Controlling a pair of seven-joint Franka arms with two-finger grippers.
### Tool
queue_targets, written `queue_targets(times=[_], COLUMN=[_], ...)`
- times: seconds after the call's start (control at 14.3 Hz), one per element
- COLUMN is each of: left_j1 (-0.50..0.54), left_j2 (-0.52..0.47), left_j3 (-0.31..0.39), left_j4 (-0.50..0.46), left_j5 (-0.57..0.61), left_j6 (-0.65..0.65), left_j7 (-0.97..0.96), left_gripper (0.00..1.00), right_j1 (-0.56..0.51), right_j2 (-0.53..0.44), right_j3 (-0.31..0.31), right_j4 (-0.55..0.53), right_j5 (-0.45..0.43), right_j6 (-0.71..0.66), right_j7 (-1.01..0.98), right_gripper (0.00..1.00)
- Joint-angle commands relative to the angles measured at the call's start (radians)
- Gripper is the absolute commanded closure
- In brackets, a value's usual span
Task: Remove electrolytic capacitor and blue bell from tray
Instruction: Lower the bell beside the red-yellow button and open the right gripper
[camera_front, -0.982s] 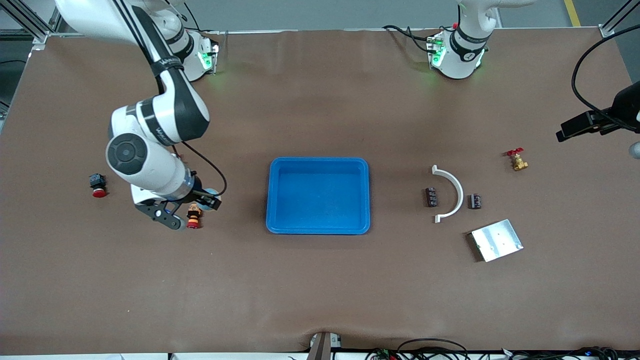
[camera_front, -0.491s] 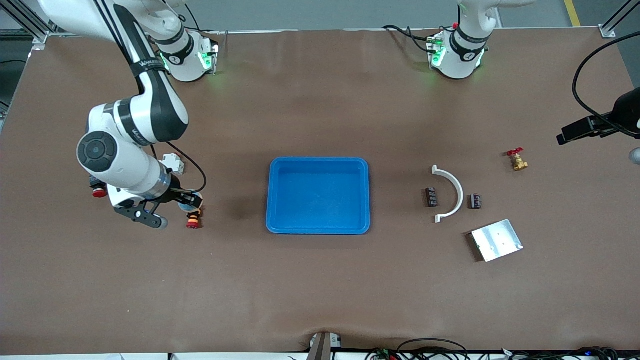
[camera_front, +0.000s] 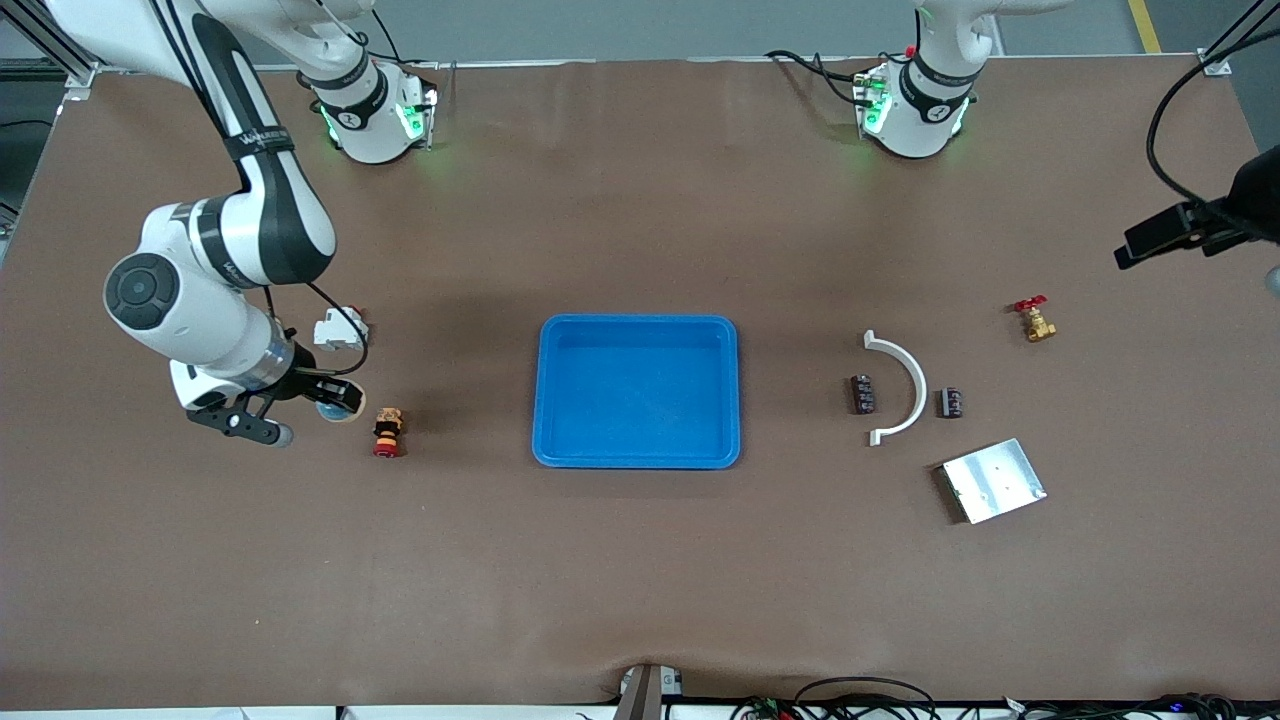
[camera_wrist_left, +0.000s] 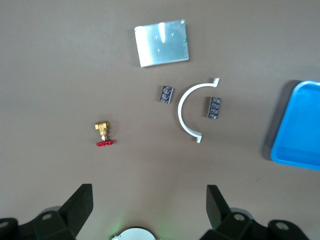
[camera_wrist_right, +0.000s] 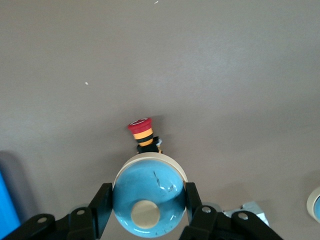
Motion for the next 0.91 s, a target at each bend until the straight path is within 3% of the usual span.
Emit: queue_targets(times=[0.0,0.84], left_j1=[0.004,0.025], left_j2=[0.062,0.128], left_j3=[0.002,0.002], left_j4=[0.020,0.035], left_j5=[0.020,0.006], left_j6=[0.012,0.067], left_j7=[0.006,0.000], left_gripper=[0.00,0.00], right_j1=[-0.030,-0.059], right_j2=[-0.045,-0.050], right_j3=[0.017,0.017], right_j4=[-0.069,-0.270], right_j5=[0.004,0.004], right_j6=[0.044,0.317], right_j7=[-0.041,-0.113], right_gripper=[1.00,1.00])
